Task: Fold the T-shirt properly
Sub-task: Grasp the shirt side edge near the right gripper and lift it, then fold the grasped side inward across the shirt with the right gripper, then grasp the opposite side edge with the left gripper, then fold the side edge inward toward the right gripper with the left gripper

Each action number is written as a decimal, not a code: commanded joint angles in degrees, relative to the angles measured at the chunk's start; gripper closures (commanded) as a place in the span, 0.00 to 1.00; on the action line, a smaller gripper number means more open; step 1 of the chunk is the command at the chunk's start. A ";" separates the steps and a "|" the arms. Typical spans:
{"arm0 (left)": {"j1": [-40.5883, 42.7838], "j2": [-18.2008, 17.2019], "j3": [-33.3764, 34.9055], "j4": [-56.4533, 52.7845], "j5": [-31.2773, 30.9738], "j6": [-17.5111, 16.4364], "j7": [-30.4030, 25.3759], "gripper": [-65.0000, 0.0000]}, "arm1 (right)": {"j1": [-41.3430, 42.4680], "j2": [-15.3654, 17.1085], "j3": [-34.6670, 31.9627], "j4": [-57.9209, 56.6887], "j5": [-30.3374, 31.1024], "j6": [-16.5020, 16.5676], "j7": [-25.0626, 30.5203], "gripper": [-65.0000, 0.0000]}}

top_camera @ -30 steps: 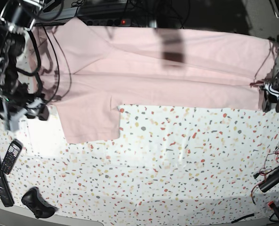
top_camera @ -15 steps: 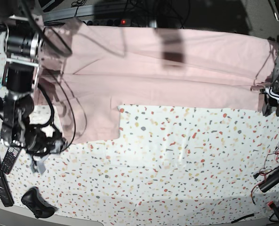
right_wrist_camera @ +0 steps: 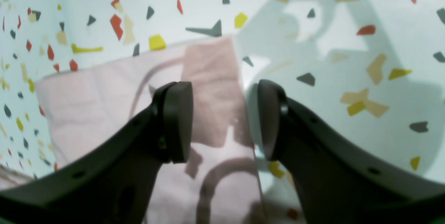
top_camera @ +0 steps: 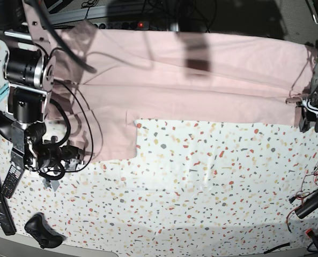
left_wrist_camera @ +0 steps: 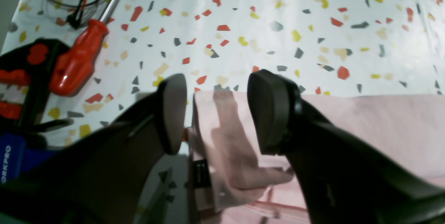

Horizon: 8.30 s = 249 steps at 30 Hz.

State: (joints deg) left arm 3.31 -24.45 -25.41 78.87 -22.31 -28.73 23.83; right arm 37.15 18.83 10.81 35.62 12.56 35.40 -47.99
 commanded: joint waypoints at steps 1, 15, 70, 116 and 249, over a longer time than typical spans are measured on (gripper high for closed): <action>-0.74 -1.14 -0.37 1.07 -0.72 0.02 -1.57 0.53 | 1.22 -0.33 0.04 0.31 -0.48 0.17 0.11 0.60; -0.61 -1.14 -0.37 1.07 -0.70 0.02 -1.57 0.53 | 0.81 -1.09 0.04 4.11 -1.90 4.60 -1.90 1.00; -0.44 -1.11 -0.37 1.05 -0.70 0.04 -1.33 0.53 | -55.41 -12.33 -9.01 82.25 28.89 4.60 -16.06 1.00; 0.70 -1.14 -0.37 1.05 -0.68 0.04 -1.09 0.53 | -35.08 -10.69 -8.28 65.68 3.80 2.05 -12.02 0.68; 10.19 -1.84 -9.75 10.10 -24.85 -8.50 14.38 1.00 | -58.07 -1.99 5.35 81.05 24.09 2.34 -8.96 0.68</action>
State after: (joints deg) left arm 13.76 -25.45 -34.85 88.27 -46.24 -36.49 39.33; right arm -21.26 16.32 15.97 115.77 35.97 37.08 -58.06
